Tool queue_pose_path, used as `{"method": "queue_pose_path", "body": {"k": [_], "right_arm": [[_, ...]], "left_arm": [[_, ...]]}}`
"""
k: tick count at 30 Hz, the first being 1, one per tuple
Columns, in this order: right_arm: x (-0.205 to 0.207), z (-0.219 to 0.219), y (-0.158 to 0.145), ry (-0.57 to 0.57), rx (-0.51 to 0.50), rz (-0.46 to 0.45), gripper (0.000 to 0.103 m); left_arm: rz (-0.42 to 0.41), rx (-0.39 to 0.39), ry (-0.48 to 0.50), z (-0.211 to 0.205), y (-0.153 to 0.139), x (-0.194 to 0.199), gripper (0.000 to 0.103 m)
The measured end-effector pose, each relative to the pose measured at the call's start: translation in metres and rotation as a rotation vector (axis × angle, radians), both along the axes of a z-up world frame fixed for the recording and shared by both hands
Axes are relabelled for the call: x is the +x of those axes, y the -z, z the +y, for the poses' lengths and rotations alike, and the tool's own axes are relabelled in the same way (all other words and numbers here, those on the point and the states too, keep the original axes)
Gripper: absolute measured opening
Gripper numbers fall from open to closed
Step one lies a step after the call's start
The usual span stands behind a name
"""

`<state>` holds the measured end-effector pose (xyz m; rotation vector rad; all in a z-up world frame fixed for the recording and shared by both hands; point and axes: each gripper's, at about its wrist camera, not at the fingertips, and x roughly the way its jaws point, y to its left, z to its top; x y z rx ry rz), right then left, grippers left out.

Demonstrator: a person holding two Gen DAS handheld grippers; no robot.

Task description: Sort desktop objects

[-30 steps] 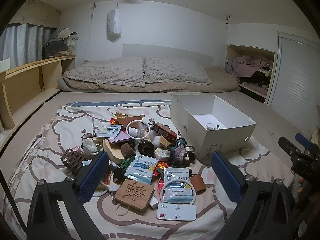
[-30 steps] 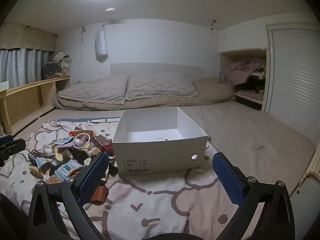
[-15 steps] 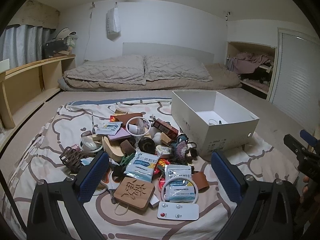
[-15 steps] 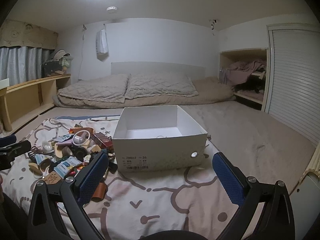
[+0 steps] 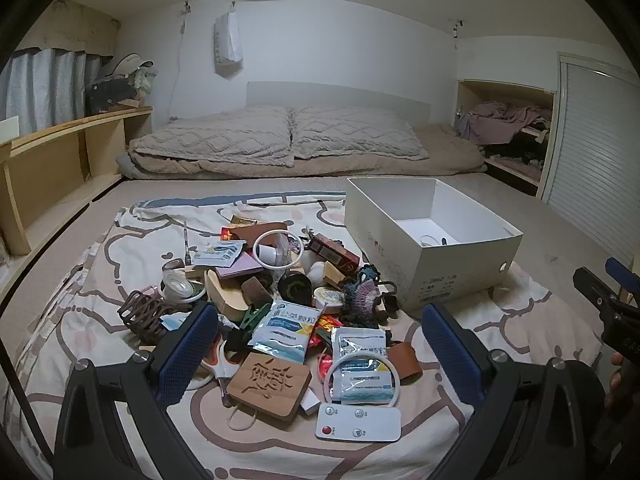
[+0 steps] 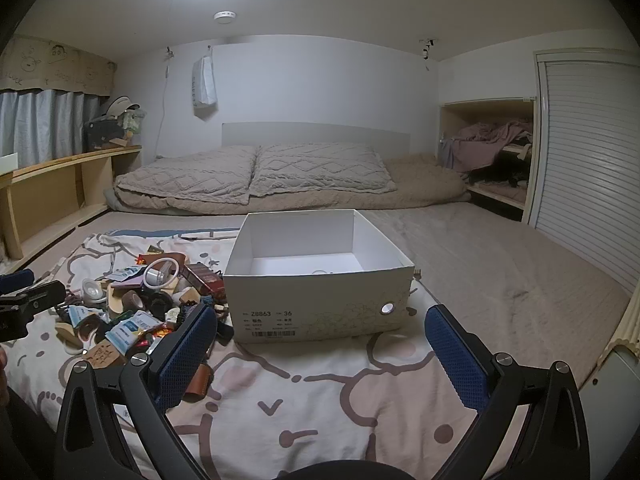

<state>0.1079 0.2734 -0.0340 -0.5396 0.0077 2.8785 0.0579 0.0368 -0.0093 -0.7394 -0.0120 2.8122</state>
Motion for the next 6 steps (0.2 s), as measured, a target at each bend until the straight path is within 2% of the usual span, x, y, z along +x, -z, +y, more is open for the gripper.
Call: {"method": "queue_pose_path", "body": {"k": [6], "right_arm": [[0.0004, 0.0002, -0.0002, 0.001, 0.000, -0.001, 0.103]], "left_arm": [[-0.003, 0.006, -0.008, -0.0013, 0.0002, 0.0007, 0.102]]}}
